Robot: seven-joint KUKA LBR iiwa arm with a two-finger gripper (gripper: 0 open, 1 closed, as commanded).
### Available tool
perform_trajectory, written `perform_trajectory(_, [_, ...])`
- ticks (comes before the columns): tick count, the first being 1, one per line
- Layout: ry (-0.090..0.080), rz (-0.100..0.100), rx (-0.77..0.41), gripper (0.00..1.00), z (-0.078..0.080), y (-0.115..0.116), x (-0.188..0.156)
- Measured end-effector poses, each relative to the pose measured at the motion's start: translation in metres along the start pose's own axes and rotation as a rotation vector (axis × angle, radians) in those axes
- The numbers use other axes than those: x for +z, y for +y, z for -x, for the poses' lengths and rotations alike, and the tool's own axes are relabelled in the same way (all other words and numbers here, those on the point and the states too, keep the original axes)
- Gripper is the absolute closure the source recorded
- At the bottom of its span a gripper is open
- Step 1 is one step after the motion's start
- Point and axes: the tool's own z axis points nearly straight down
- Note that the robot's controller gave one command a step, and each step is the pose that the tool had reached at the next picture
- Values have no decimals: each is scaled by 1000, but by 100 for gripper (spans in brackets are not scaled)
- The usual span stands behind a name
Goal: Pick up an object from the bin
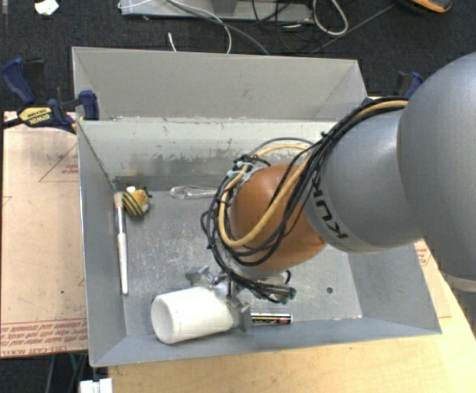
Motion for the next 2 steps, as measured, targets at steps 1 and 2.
perform_trajectory(1, [8,4,0,100,-1,1,-49])
perform_trajectory(2, [0,0,0,100,1,0,-81])
